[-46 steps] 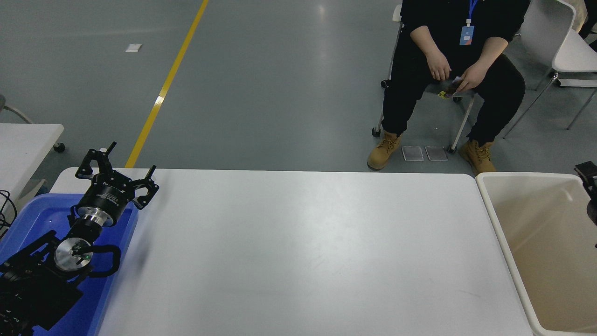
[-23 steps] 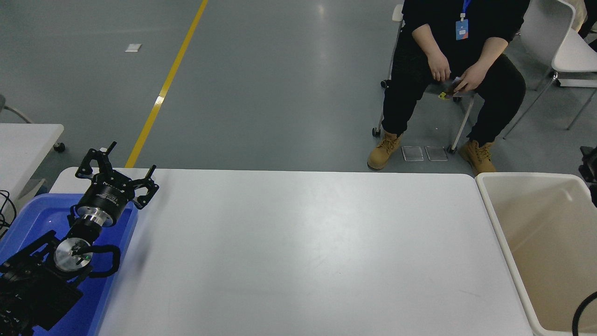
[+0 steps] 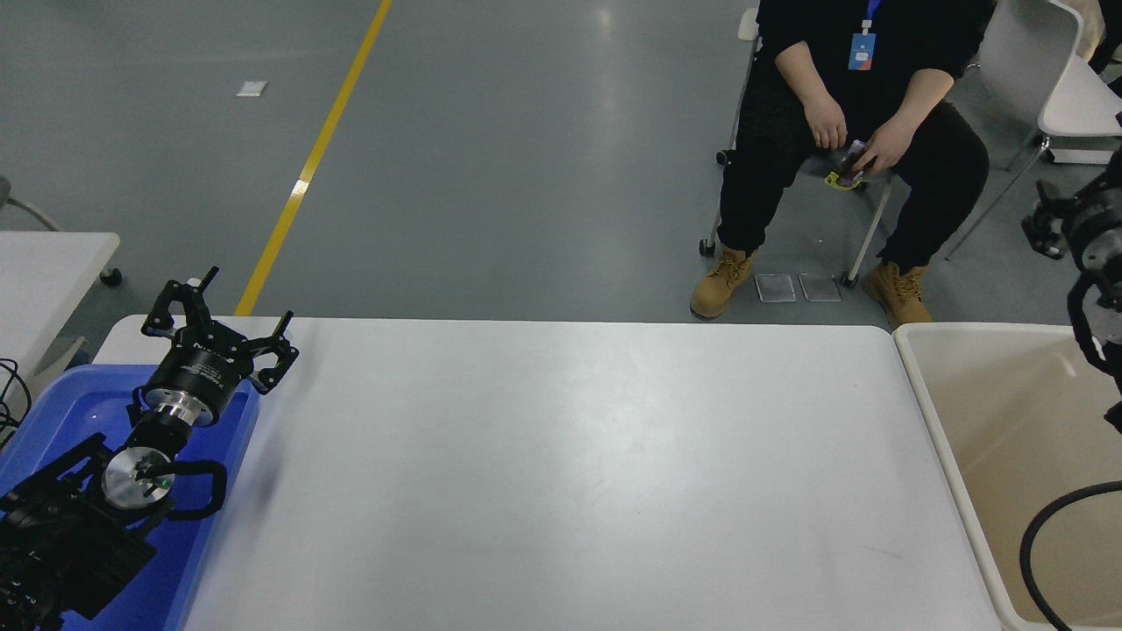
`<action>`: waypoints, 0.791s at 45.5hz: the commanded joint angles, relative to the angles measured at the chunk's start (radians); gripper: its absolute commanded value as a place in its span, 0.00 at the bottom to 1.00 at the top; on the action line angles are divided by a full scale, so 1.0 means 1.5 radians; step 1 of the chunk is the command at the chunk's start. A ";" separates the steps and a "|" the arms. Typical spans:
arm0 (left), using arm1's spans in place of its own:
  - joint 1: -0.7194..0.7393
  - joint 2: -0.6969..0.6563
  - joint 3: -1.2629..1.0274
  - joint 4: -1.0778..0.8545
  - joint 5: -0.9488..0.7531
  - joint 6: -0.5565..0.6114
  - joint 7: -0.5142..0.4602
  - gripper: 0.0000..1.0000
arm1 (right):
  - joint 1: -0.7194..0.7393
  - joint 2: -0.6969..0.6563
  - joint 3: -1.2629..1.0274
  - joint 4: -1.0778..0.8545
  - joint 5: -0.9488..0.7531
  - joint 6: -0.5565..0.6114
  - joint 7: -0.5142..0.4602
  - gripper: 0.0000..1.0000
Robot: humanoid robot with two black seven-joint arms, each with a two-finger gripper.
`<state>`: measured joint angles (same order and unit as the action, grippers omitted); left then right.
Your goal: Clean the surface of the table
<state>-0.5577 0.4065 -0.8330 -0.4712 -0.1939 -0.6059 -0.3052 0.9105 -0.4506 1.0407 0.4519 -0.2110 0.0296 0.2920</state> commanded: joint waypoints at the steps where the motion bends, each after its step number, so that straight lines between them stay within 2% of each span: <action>1: 0.001 0.000 0.000 0.000 0.000 0.000 0.000 1.00 | -0.030 0.049 0.100 0.035 0.001 0.002 -0.002 0.98; 12: 0.001 0.000 0.000 0.000 -0.001 0.000 0.000 1.00 | -0.093 0.107 0.120 0.049 0.000 0.009 0.002 0.98; 36: 0.000 0.000 0.000 0.000 0.000 0.000 0.000 1.00 | -0.238 0.132 0.107 0.079 -0.013 0.067 0.037 0.98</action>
<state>-0.5581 0.4065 -0.8330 -0.4711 -0.1941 -0.6059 -0.3052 0.6448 -0.2832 1.2043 0.5636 -0.2254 0.0987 0.3307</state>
